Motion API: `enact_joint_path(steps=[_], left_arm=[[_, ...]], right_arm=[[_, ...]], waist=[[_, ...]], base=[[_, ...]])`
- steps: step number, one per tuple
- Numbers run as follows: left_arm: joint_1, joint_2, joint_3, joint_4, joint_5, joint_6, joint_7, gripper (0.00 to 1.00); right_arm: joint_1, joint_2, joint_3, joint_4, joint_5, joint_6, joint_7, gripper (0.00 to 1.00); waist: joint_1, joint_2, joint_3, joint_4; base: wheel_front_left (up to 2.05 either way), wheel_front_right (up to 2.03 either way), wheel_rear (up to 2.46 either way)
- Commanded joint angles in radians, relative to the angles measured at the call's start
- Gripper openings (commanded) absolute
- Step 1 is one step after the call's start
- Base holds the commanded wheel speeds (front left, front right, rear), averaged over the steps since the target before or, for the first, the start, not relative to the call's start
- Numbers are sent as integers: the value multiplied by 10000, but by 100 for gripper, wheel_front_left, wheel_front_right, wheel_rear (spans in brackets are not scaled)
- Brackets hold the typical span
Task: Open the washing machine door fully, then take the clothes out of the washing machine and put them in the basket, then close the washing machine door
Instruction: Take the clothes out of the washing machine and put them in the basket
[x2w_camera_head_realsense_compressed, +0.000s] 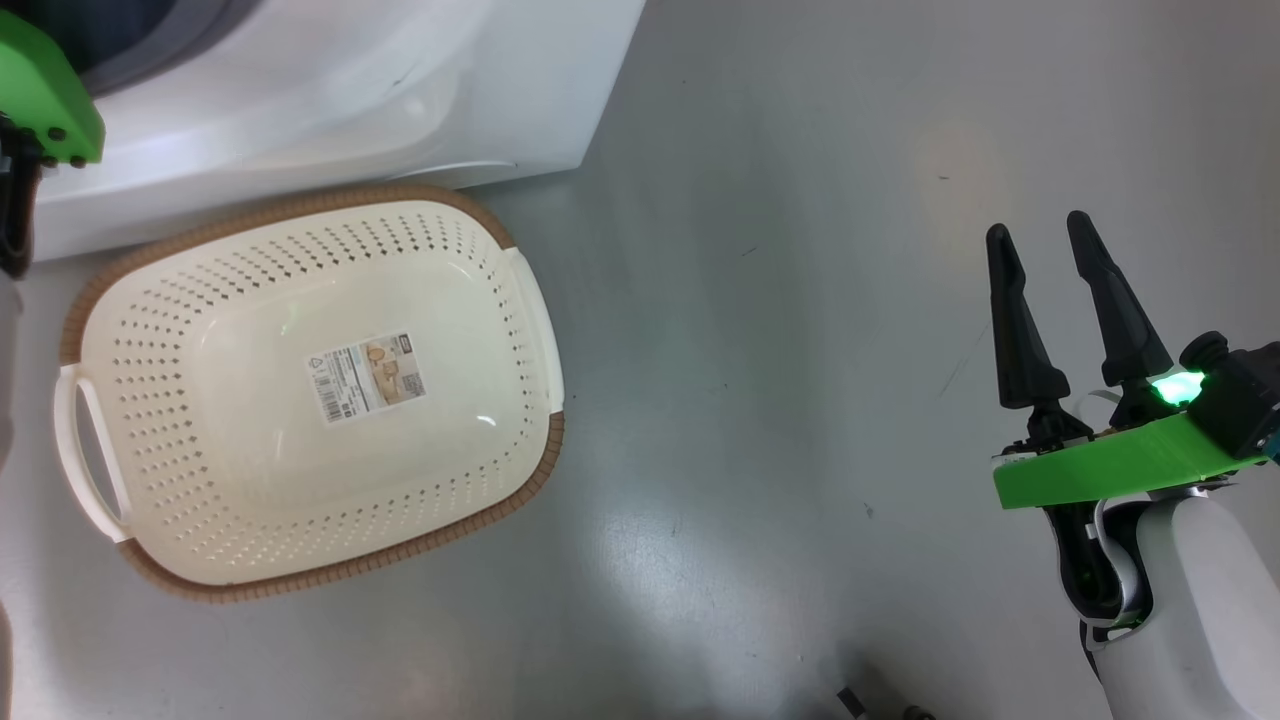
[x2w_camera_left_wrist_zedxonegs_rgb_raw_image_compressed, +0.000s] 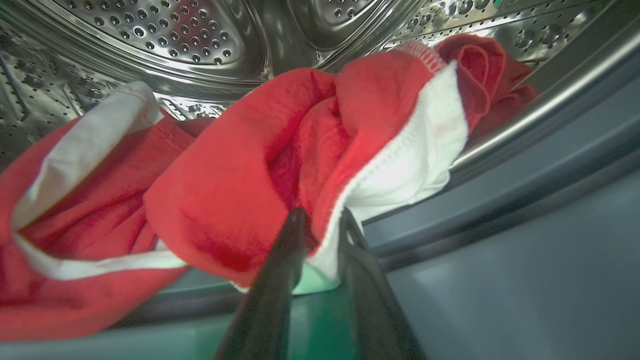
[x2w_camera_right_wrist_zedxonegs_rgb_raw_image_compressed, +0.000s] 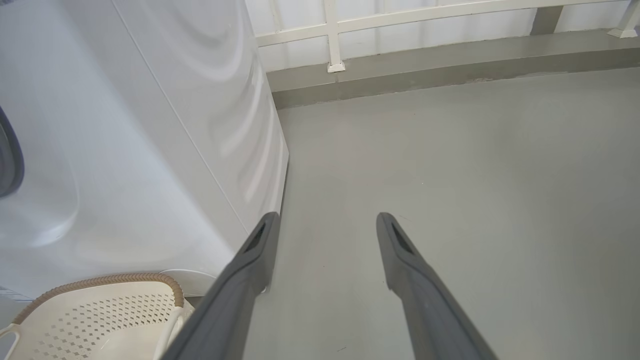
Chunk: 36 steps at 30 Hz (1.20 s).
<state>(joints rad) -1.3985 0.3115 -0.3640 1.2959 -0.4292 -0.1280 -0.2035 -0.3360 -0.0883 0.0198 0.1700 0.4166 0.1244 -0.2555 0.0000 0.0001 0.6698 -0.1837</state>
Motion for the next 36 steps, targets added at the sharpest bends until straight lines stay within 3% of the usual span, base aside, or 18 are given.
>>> enact_joint_path(steps=[1, 14, 23, 30, 36], left_arm=[[-50, 460, 29, -116, 32, 84, 15, 0], [556, 190, 348, -647, -389, 126, -565, 0], [2852, 61, 2116, -4495, 40, 501, -580, 0], [4561, -656, 3831, -6895, 824, 255, -581, 0], [5591, -1394, 4728, -8488, 1458, 34, -581, 0]], right_arm=[[49, -23, 240, -208, -67, 63, -63, 100], [219, -182, 90, -212, -130, 63, -63, 100], [424, -318, -35, -203, -162, 63, -63, 100], [662, -337, -130, -168, -164, 63, -63, 100], [798, -361, -182, -145, -159, 63, -63, 100]], waist=[[0, -1, -39, 23], [0, -1, -529, 461], [0, -1, -1045, 854], [0, -1, -1396, 1076], [0, -1, -1562, 1283]], base=[[0, 0, 0], [0, 0, 0], [0, 0, 0], [0, 0, 0], [0, 0, 0]])
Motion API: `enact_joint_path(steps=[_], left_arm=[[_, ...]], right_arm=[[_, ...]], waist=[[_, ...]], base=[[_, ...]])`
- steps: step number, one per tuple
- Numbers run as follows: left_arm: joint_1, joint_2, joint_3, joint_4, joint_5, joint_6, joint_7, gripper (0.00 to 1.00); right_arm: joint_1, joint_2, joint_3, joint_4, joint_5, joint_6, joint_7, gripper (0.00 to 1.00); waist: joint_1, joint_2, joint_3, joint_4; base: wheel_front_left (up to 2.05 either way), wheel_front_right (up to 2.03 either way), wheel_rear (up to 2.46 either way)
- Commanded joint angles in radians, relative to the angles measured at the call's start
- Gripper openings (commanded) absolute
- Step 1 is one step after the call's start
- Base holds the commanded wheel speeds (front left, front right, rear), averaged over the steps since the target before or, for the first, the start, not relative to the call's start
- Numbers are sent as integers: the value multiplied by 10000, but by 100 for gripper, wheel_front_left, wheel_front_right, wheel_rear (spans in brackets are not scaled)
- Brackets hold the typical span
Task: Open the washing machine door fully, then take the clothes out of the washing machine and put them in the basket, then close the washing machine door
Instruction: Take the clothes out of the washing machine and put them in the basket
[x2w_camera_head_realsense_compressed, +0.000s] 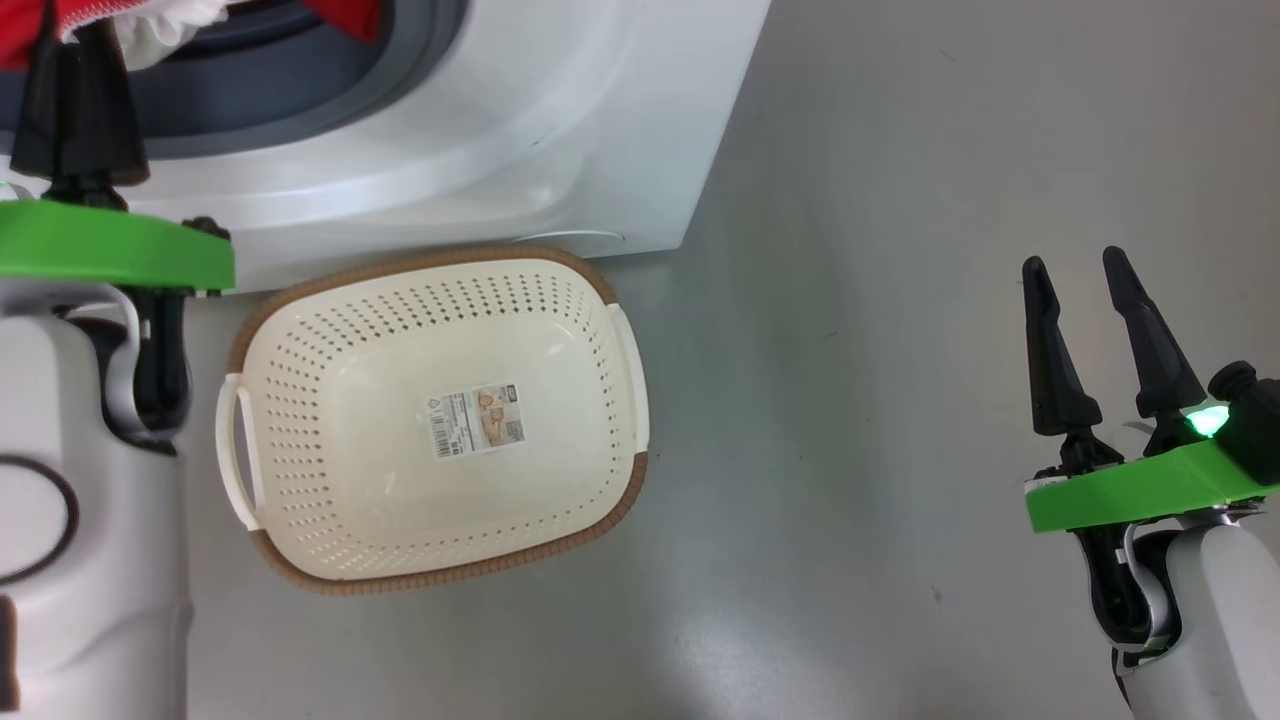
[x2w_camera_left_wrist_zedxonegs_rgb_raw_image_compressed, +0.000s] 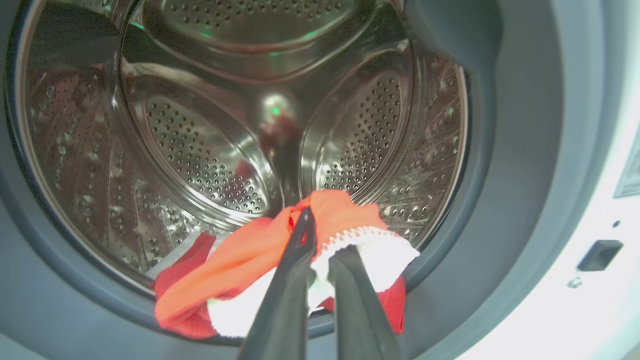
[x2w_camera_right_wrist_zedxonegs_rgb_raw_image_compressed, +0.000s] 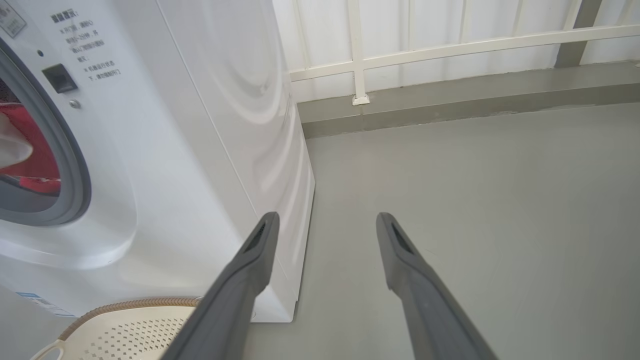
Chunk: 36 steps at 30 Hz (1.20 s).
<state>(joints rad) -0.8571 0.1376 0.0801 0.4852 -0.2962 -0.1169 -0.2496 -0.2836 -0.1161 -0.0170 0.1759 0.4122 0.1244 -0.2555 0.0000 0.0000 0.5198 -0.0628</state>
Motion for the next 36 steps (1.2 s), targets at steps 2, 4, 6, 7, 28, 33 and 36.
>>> enact_joint_path(steps=[2, 4, 6, 7, 28, 33, 36], left_arm=[[452, 133, 478, -942, 280, -109, -121, 0], [745, -43, 637, -1542, 407, -125, -121, 0], [900, -130, 686, -1861, 415, -129, -121, 0], [1078, -200, 705, -2196, 408, -131, -121, 0], [3095, -804, 934, -7715, 867, -137, -122, 0], [3379, -853, 764, -7742, 872, -137, -122, 0], [3530, -864, 672, -7359, 799, -137, -122, 0]], right_arm=[[284, -100, 182, -204, -113, 63, -63, 100], [295, -111, 181, -205, -114, 63, -63, 100], [301, -112, 179, -206, -114, 63, -63, 100], [308, -111, 177, -208, -115, 63, -63, 100], [389, -124, 138, -248, -90, 63, -63, 100], [387, -133, 121, -263, -107, 63, -63, 100], [359, -131, 150, -268, -108, 63, -63, 100]], waist=[[0, 0, -87, 128], [0, 0, -108, 162], [0, 0, -119, 170], [0, 0, -135, 177], [0, 0, -151, 331], [0, 0, -128, 336], [0, 0, -103, 322]], base=[[0, 0, 0], [0, 0, 0], [0, 0, 0], [0, 0, 0], [0, 0, 0], [0, 0, 0], [0, 0, 0]])
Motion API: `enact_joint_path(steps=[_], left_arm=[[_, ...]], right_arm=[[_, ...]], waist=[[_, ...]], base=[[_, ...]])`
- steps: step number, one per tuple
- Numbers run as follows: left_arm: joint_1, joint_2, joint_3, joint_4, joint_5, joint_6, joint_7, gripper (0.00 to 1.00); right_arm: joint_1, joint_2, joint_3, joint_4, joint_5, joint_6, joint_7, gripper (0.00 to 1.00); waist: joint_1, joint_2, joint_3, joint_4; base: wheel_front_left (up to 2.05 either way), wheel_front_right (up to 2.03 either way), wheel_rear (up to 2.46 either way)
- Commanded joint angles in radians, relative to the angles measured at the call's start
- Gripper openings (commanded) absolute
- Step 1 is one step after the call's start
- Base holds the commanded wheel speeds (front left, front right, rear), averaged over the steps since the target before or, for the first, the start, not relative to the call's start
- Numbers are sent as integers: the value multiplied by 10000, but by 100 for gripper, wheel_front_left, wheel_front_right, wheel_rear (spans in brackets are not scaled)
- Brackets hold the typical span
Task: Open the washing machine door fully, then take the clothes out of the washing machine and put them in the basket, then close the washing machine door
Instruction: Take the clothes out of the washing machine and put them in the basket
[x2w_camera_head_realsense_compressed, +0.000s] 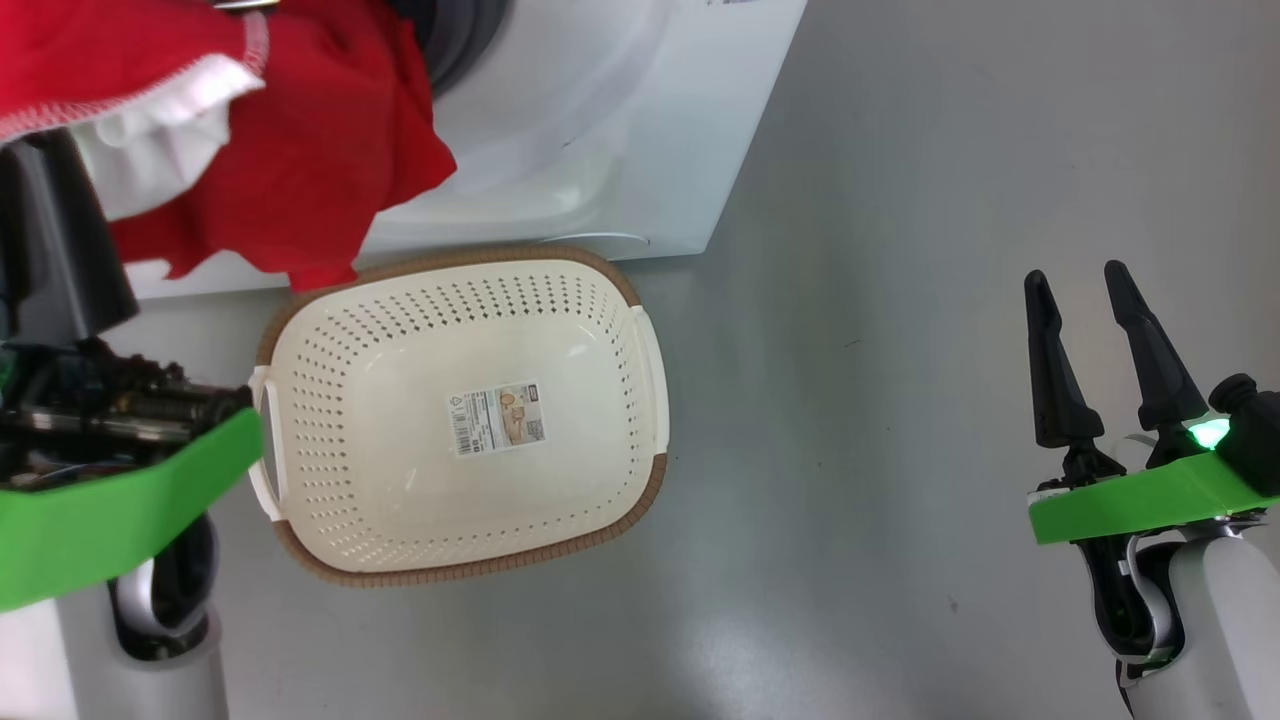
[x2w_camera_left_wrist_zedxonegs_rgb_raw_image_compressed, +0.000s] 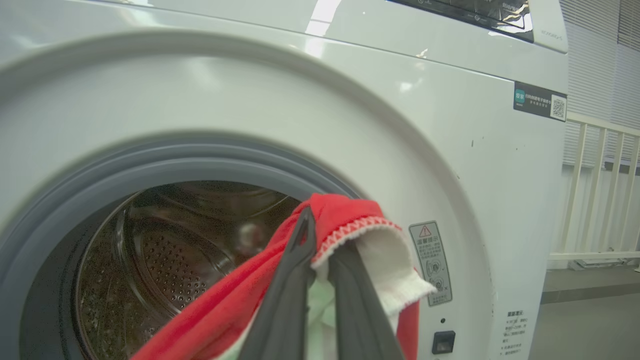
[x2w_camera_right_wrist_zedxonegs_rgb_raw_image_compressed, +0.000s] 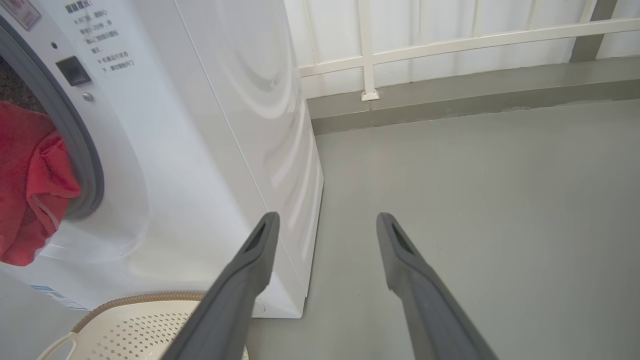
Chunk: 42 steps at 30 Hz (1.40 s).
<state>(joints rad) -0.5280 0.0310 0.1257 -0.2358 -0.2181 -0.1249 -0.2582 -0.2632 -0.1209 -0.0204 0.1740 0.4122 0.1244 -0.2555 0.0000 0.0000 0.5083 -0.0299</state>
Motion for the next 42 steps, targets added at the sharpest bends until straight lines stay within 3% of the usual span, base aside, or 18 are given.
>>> enact_joint_path(steps=[1, 22, 42], left_arm=[[293, 200, 208, 16, -25, -57, -36, 0], [694, 194, -839, 5631, -184, -57, -36, 0], [-1391, 641, -1344, 10528, 355, -57, -36, 0]], right_arm=[[144, -80, 193, -252, -107, 63, -63, 100], [-202, 109, 380, -296, -37, 63, -63, 100], [-773, 305, 422, -472, -39, 63, -63, 100]], waist=[[0, 0, 24, -15], [0, 0, 751, -429], [0, 0, 2245, -810]], base=[[0, 0, 0], [0, 0, 0], [0, 0, 0]])
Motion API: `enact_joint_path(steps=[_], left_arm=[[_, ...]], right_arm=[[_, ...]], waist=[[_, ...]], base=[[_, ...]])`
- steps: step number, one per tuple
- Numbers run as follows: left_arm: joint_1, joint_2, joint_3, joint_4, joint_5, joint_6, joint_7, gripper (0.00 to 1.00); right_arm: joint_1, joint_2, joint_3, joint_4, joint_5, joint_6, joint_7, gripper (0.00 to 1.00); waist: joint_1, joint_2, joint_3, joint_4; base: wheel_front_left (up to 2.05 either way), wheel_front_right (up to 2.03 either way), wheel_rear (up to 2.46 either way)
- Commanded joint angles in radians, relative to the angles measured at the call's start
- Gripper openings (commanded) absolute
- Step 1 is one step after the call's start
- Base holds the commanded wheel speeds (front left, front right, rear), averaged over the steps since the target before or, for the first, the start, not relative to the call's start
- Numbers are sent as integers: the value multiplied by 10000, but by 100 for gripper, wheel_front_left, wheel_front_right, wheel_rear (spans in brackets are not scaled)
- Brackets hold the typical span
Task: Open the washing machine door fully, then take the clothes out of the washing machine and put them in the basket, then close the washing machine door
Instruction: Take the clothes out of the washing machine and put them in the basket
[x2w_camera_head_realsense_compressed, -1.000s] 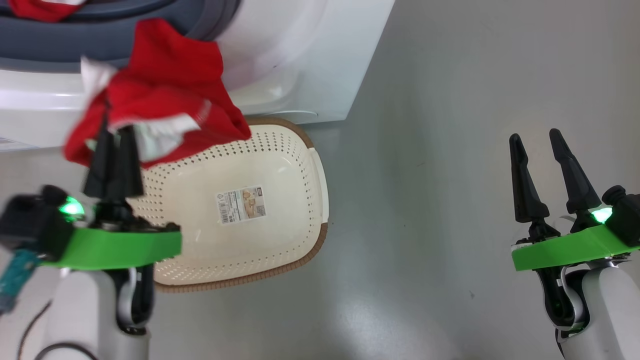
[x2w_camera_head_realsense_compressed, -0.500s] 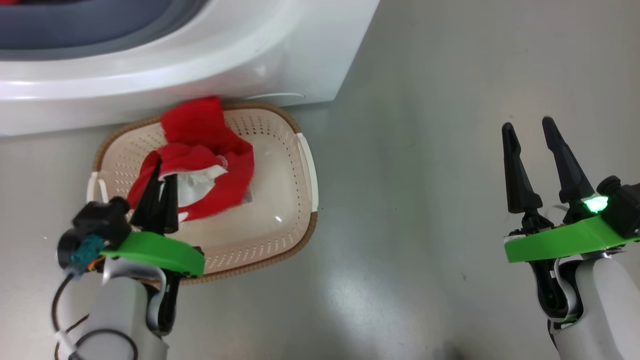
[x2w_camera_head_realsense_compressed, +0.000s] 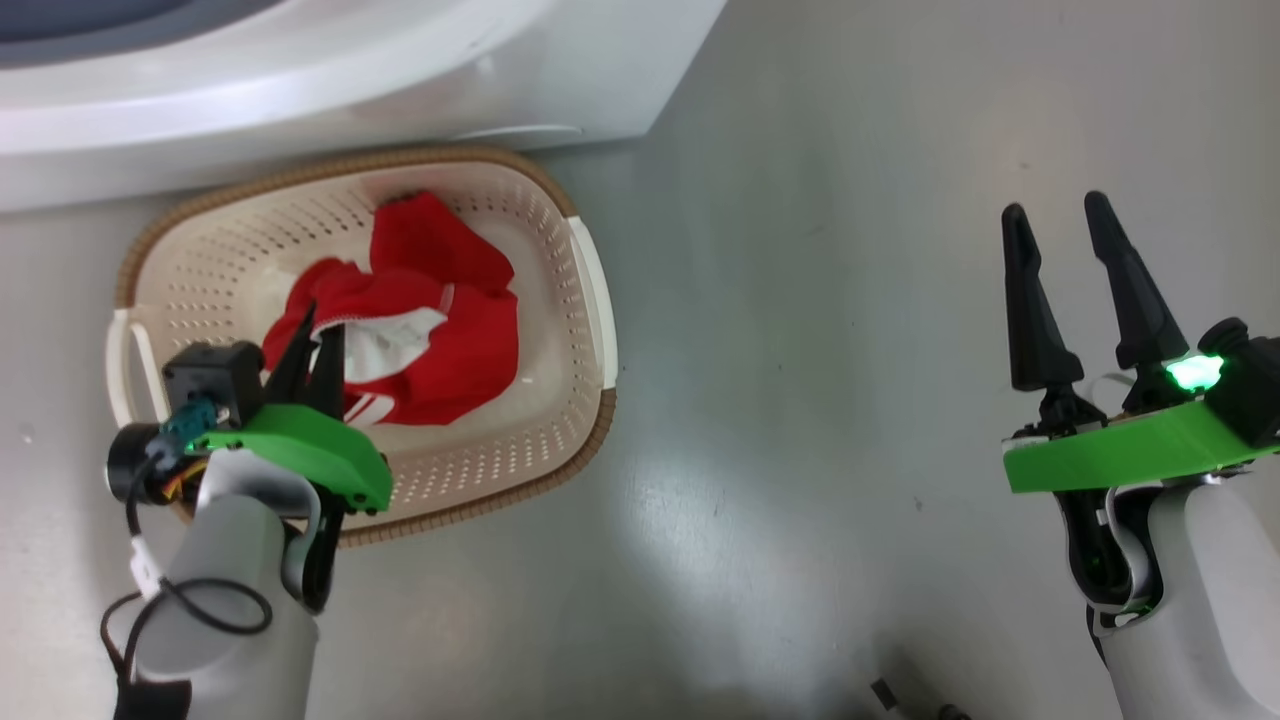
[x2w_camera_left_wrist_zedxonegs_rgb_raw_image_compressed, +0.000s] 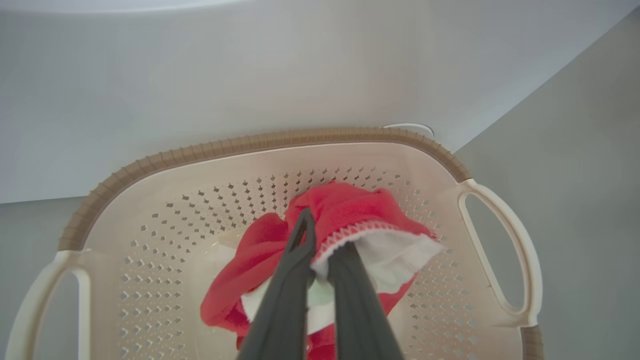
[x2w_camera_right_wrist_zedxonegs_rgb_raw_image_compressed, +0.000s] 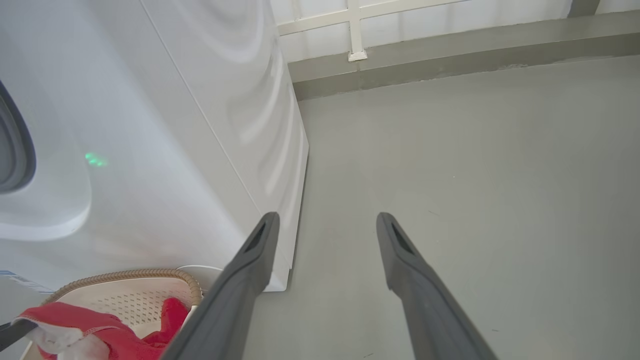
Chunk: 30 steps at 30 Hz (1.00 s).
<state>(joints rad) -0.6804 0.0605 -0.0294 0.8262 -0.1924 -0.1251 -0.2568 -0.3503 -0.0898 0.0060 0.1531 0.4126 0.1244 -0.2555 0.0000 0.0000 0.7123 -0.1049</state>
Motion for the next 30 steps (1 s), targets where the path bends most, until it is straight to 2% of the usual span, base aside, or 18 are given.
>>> enact_joint_path(steps=[1, 6, 7, 8, 9, 11, 13, 14, 30], left_arm=[[22, 362, 151, 109, 95, -55, -49, 0], [-446, 421, 103, 833, 18, -55, -49, 0], [-510, 427, 108, 932, 5, -55, -49, 5], [-566, 429, 123, 1027, -14, -55, -49, 16], [-609, 421, 132, 1085, -16, -55, -49, 31], [-659, 398, 160, 1127, -6, -55, -49, 49], [-676, 375, 182, 1142, -12, -55, -49, 93], [-675, 365, 204, 1131, -19, -55, -49, 100], [-332, 171, 669, 388, -160, -56, -49, 100]], right_arm=[[70, -1, 159, -274, -44, 63, -63, 100], [-30, 9, 149, -297, -55, 63, -63, 100], [-47, 11, 149, -298, -57, 63, -63, 100], [-62, 12, 149, -297, -61, 63, -63, 100], [-73, 13, 145, -293, -67, 63, -63, 100], [-86, 12, 134, -286, -77, 63, -63, 100], [-89, 8, 125, -282, -85, 63, -63, 100], [-87, 3, 119, -280, -88, 63, -63, 100], [42, -170, 53, -223, -134, 63, -63, 100]], waist=[[0, 0, 269, -70], [0, 0, 491, -85], [0, 0, 517, -88], [0, 0, 536, -89], [0, 0, 548, -86], [0, 0, 550, -77], [0, 0, 530, -64], [0, 0, 511, -55], [0, 0, -162, 174]], base=[[0, 0, 0], [0, 0, 0], [0, 0, 0], [0, 0, 0], [0, 0, 0], [0, 0, 0], [0, 0, 0], [0, 0, 0], [0, 0, 0]])
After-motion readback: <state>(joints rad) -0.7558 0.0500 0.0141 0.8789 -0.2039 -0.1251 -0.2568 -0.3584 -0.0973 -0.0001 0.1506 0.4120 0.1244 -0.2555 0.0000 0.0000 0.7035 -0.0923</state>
